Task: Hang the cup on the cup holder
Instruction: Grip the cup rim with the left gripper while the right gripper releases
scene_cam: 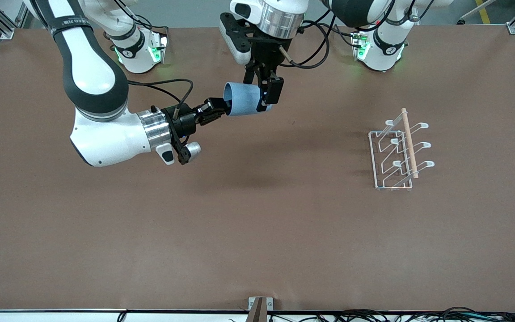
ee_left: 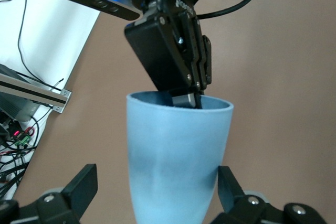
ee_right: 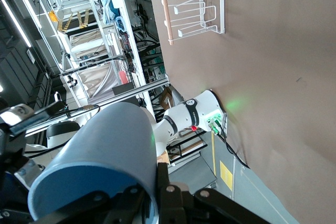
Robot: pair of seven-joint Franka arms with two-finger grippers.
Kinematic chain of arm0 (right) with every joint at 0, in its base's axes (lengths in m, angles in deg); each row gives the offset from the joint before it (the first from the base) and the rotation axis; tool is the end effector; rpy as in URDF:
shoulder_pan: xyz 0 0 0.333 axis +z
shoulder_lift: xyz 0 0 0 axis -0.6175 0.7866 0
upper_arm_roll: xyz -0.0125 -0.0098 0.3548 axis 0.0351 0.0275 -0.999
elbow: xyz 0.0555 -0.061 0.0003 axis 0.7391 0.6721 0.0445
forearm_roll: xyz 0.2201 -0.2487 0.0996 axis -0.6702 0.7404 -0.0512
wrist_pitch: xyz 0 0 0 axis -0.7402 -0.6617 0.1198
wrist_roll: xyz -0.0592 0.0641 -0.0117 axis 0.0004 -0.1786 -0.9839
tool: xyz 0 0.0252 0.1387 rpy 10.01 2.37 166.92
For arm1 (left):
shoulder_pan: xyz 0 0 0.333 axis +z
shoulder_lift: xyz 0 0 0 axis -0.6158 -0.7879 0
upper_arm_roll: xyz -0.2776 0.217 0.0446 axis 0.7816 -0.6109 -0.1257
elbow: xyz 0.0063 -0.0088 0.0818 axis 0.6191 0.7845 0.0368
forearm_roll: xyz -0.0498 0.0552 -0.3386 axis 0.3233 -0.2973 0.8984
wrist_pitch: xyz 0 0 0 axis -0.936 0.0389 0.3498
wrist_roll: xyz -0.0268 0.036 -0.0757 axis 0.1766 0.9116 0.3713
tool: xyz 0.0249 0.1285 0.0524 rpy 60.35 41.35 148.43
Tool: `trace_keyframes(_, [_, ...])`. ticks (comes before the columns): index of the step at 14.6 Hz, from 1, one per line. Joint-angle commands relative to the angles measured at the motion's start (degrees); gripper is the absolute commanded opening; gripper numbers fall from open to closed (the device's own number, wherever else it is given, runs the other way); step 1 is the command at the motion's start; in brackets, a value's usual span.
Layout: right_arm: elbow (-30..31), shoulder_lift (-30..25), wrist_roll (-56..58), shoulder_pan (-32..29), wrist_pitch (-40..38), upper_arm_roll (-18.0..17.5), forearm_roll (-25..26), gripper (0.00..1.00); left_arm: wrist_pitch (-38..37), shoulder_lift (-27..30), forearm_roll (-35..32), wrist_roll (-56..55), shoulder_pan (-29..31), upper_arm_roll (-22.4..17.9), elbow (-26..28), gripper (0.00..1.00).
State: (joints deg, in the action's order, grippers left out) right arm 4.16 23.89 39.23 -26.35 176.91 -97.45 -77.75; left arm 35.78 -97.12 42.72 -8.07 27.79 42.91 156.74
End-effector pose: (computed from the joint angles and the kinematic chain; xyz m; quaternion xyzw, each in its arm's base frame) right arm 0.5207 0.3424 0.5103 -0.7972 -0.0799 0.2409 0.5479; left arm 0.4218 -0.4656 0.6159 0.7956 -0.5700 0.2025 0.0337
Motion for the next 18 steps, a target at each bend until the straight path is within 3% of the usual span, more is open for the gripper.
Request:
trace_keyframes(1, [-0.8,-0.2,-0.9,1.0,-0.9,0.0,-0.7,0.02,0.4,-2.7,-1.8,0.0,-0.7,0.3,-0.9,1.0])
trace_keyframes(8, [-0.8,-0.2,-1.6,1.0,-1.0,-0.1,-1.0,0.04,0.4,-5.4,-1.8,1.1,-1.2,0.3,-0.7,0.99])
trace_keyframes(9, [-0.8,-0.3,-1.6,1.0,-0.9,-0.1,-0.9,0.05,0.4,-5.4,-1.8,1.2,-1.2,0.3,-0.6,0.94])
trace_keyframes(10, [-0.8,-0.2,-1.6,1.0,-1.0,-0.1,-0.9,0.07,0.4,-5.4,-1.8,1.6,-1.2,0.3,-0.6,0.8])
trace_keyframes(11, [-0.8,-0.2,-1.6,1.0,-1.0,-0.1,-0.9,0.07,0.4,-5.4,-1.8,1.5,-1.2,0.3,-0.7,0.58])
trace_keyframes(12, [-0.8,-0.3,-1.7,1.0,-1.0,-0.1,-0.8,0.08,-0.1,-5.3,-1.8,1.4,-1.1,0.3,-0.6,0.47])
trace_keyframes(13, [-0.7,-0.3,-1.6,0.8,-1.2,0.0,-0.8,0.08,-0.4,-5.1,-1.8,1.5,-1.1,0.3,-0.7,0.39])
trace_keyframes(14, [-0.8,-0.3,-1.7,0.8,-1.7,0.0,-0.8,0.13,-1.2,-5.0,-1.8,1.5,-1.1,0.3,-0.8,0.38])
trace_keyframes(16, [-0.7,-0.3,-2.3,0.3,-2.6,0.1,-0.5,0.96,-3.4,-4.7,-1.8,1.5,-0.8,0.2,-0.9,0.38])
trace_keyframes(18, [-0.7,-0.5,-2.8,0.2,-3.0,0.2,-0.5,1.0,-7.0,-4.4,-1.8,1.9,0.0,0.1,-1.2,0.38])
